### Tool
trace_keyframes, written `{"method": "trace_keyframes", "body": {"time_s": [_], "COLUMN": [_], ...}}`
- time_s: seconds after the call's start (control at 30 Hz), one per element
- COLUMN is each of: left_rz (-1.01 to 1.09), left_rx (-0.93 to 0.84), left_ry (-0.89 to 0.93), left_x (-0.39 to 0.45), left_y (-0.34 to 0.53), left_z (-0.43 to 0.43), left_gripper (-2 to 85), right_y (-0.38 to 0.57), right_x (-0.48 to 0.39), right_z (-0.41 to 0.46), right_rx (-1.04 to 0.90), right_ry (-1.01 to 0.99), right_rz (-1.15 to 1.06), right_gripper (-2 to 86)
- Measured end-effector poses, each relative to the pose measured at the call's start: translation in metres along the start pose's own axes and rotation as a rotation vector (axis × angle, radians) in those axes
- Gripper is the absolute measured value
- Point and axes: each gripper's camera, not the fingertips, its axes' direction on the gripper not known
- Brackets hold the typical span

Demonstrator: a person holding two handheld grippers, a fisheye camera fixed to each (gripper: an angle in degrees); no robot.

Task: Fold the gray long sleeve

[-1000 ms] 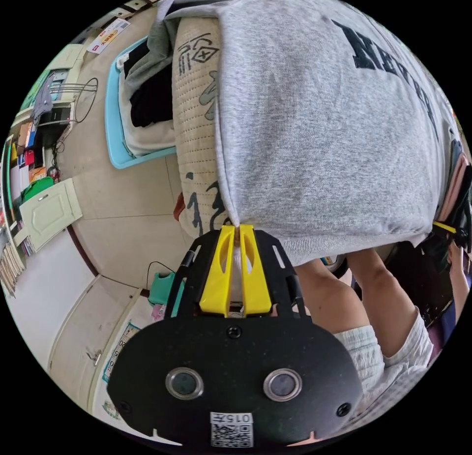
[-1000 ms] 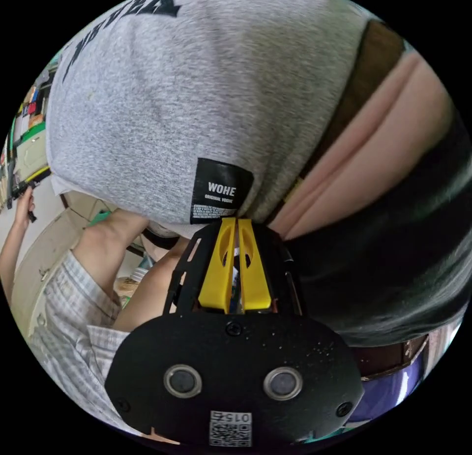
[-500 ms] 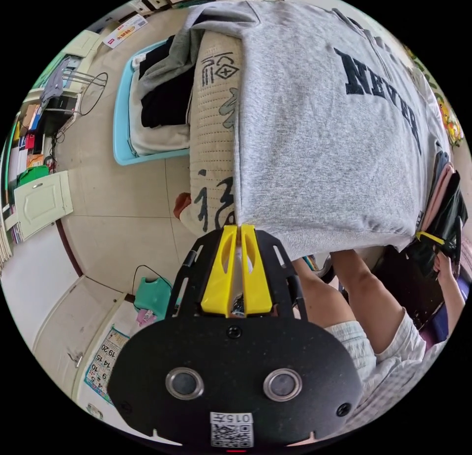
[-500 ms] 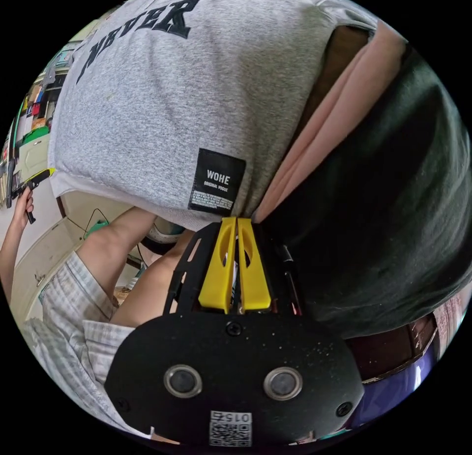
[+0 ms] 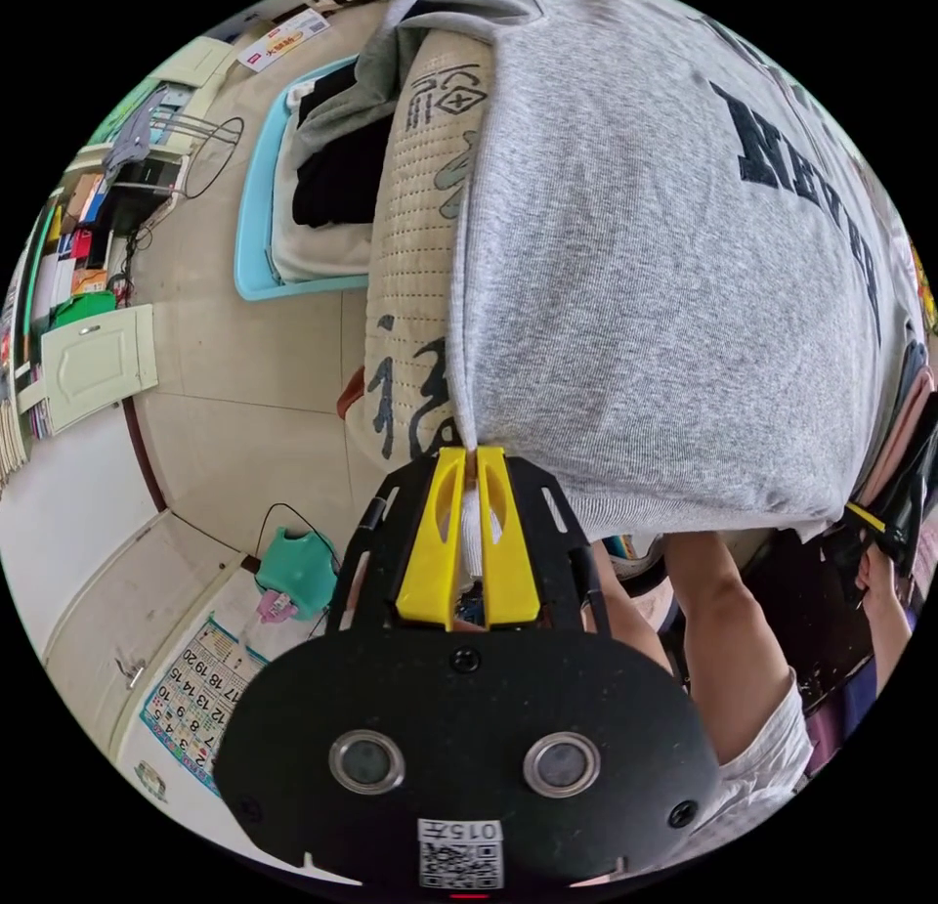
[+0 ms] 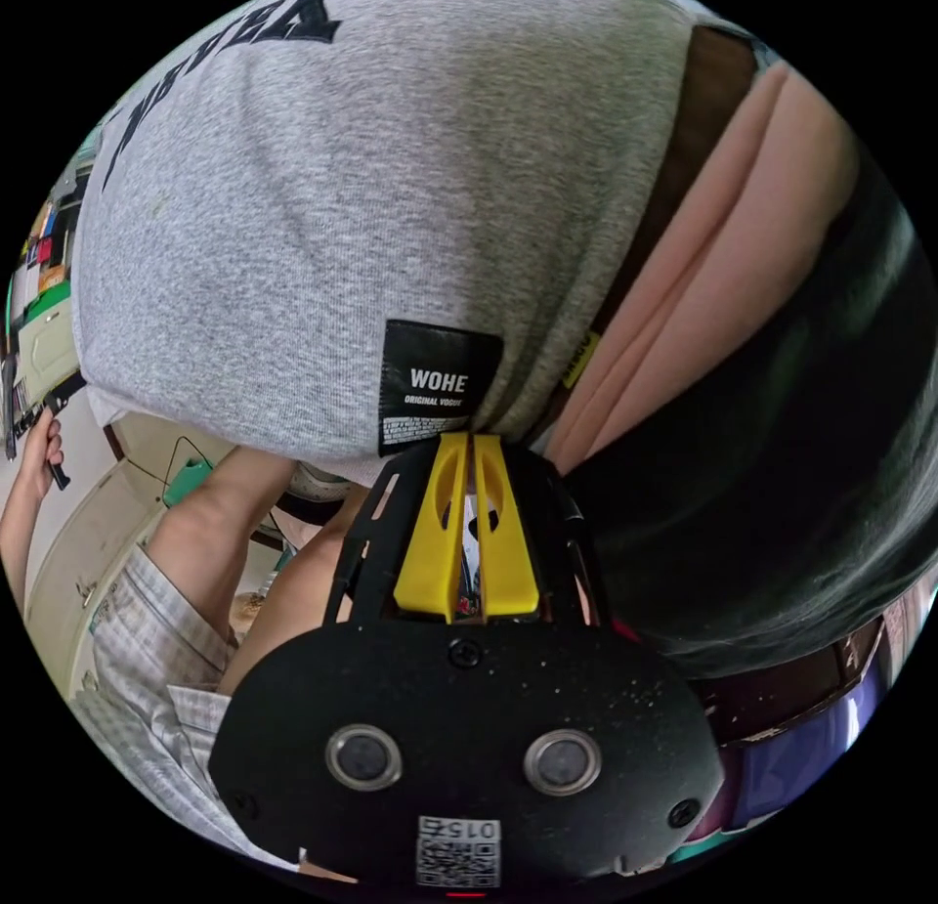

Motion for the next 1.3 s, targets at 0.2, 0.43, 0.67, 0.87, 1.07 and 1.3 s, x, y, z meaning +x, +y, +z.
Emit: {"method": "trace_keyframes", "body": {"time_s": [0.2,0.43,0.67,0.87,1.07,1.3], "left_rz": [-0.002,0.010,0.006,0.000,-0.058,-0.004], "left_rx": [-0.021,-0.021,-0.007,0.112,0.048,0.046], "left_ry": [0.073,0.300,0.407,0.445,0.472,0.360], "left_x": [-0.012,-0.045,-0.066,-0.056,-0.027,0.012], "left_y": [0.006,0.021,0.049,0.076,0.079,0.087], "left_z": [-0.001,0.002,0.005,-0.005,0.031,0.026], "left_gripper": [0.5,1.5,3.7,7.2,4.3,1.3], "right_y": [-0.004,0.009,0.047,0.093,0.043,0.043], "right_x": [0.000,0.017,0.016,0.003,-0.047,-0.050], "right_z": [-0.007,-0.025,-0.018,-0.028,-0.046,-0.015], "right_rx": [-0.011,0.001,-0.053,0.058,0.046,-0.001], "right_ry": [-0.047,-0.248,-0.208,-0.344,-0.290,-0.227], "right_rz": [0.055,0.217,0.443,0.615,0.435,0.397], "right_gripper": [-0.1,0.3,-0.2,0.5,-0.1,-0.5]}}
